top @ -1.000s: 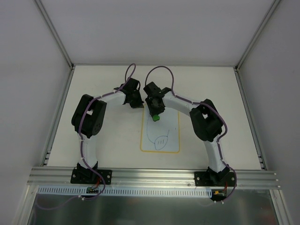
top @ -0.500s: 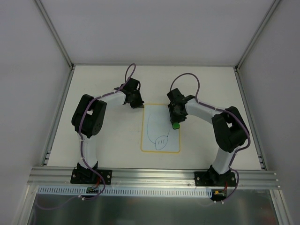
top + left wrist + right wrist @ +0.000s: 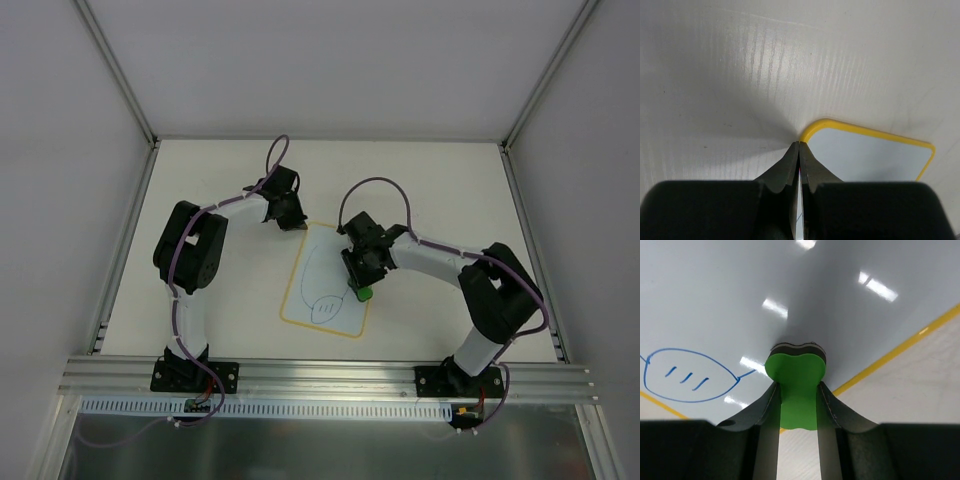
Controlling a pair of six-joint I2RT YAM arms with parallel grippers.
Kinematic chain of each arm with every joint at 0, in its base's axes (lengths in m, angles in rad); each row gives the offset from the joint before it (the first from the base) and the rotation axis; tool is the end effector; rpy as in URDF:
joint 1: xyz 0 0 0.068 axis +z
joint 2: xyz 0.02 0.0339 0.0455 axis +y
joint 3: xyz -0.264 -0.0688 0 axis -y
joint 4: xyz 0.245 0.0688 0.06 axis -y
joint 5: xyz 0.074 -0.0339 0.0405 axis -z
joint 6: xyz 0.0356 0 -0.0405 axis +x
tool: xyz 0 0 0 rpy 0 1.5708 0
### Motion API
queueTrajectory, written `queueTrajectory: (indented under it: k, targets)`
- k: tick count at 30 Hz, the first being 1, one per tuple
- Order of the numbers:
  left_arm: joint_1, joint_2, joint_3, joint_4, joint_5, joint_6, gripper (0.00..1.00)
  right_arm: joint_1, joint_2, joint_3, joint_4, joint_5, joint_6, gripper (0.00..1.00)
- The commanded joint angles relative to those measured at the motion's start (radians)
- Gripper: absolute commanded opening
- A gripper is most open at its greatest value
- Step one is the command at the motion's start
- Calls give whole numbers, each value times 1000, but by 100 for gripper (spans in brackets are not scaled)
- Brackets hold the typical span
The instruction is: Erase the whiteboard
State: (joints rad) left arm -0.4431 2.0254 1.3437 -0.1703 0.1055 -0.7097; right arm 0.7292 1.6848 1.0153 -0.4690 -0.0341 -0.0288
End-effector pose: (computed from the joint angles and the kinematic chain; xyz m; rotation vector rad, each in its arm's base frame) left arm 0.3923 -0.1903 0.1606 -0.2856 2.5066 -0.6282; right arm 0.2418 0.2176 0.1713 -1.0219 2.5383 0.2500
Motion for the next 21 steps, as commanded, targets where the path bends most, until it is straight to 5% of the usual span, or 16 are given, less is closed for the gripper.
queueTrajectory:
  k: [1,16,19,21]
  targets:
    - [6,18,18,-28,3,-14,0,64,81,15,-16,-102,-48,0]
    - [6,15,32,-24,-9,-8,0,125,199,192,3,-84,-83,1]
    - [12,-1,34,-24,-18,6,0,125,176,186,1,-69,-72,11]
    - [21,-17,34,-24,-27,15,8,124,150,175,0,-52,-66,20]
